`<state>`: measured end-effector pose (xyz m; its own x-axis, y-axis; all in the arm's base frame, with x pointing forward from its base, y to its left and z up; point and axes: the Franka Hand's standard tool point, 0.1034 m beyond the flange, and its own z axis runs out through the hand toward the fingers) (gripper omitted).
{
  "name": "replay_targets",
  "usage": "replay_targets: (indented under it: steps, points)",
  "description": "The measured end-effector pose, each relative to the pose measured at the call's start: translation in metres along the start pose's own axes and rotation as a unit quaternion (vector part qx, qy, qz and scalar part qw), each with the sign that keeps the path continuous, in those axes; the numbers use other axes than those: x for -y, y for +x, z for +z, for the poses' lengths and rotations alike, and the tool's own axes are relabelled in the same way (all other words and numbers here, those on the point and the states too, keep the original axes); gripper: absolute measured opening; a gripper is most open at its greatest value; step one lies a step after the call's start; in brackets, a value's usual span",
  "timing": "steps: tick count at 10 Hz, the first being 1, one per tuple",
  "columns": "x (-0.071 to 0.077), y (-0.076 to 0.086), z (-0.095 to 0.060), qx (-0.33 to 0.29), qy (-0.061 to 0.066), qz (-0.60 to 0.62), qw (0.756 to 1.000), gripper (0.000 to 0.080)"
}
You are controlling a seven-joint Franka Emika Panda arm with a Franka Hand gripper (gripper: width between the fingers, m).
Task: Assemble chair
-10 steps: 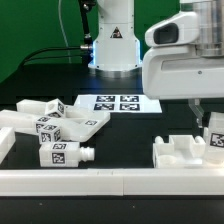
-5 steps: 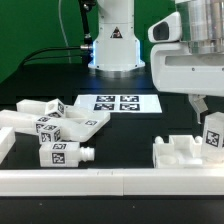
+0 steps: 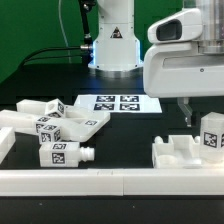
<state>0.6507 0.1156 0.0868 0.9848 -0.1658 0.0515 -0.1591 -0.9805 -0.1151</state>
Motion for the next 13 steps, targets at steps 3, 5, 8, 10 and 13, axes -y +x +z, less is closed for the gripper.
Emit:
replay_targets:
  steps: [3,5,8,10,13]
  points:
    - [0.0031,-0.0021,0.0009,0.000,-0.040,-0.303,0.952,0.0648]
    - [0.0036,-0.0028,0.0017,0.001,-0.041,-0.318,0.947,0.0624]
    - [0.0042,-0.0029,0.0019,-0.002,-0.041,-0.263,0.964,0.0278]
    - [0.0039,-0.0011,0.0026,-0.007,-0.037,-0.169,0.985,0.0282]
    - [-0.0027,0.0024,0.0024,-0.029,-0.024,0.069,0.997,0.0282]
